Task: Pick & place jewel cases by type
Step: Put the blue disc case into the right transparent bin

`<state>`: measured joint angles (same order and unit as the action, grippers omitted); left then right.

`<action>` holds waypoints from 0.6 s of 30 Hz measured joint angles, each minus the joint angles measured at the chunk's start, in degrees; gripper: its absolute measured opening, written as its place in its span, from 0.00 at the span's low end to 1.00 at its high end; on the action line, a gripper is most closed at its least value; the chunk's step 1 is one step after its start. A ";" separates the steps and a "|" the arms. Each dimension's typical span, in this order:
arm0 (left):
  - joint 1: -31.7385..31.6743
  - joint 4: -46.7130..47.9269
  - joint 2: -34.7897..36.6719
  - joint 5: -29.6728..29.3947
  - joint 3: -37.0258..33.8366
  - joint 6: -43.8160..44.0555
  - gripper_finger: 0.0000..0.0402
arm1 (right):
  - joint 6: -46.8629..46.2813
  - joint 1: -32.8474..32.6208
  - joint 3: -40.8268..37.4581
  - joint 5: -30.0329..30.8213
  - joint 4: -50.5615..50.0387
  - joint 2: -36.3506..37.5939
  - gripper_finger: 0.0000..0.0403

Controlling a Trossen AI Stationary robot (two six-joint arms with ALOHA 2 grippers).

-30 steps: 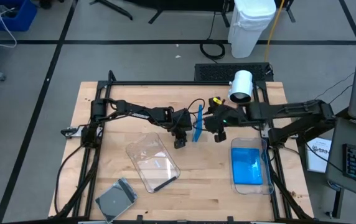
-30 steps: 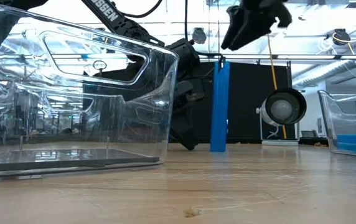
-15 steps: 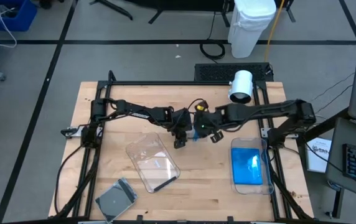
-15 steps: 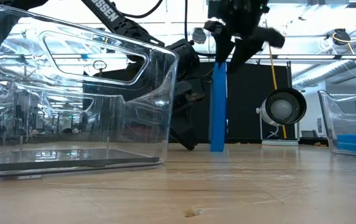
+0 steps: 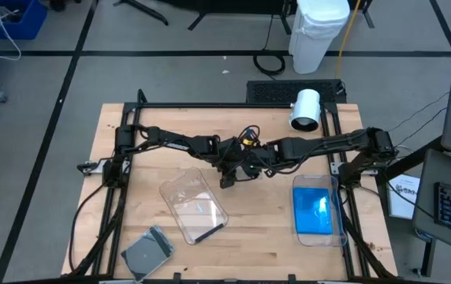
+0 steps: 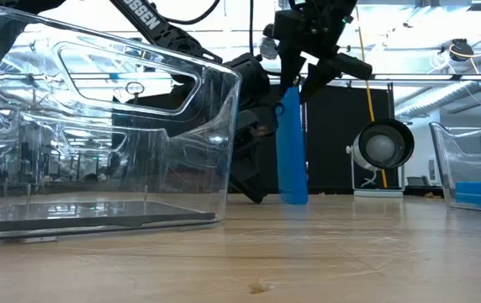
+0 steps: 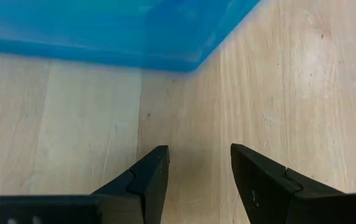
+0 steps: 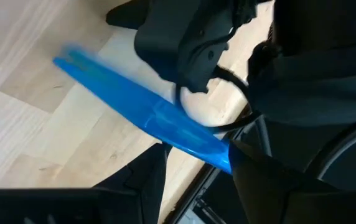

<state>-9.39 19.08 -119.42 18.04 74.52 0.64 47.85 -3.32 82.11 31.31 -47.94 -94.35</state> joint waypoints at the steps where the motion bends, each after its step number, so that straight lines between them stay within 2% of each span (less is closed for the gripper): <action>1: 0.00 0.03 0.00 -0.02 0.00 0.00 0.45 | 0.14 -0.12 0.00 0.04 0.49 0.02 0.41; 18: -0.02 0.12 0.00 0.07 0.02 0.51 0.45 | -1.11 0.87 0.00 0.02 0.49 0.09 0.41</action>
<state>-9.41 19.20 -119.42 18.11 74.54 1.15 46.74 -2.45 82.11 31.33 -47.45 -94.26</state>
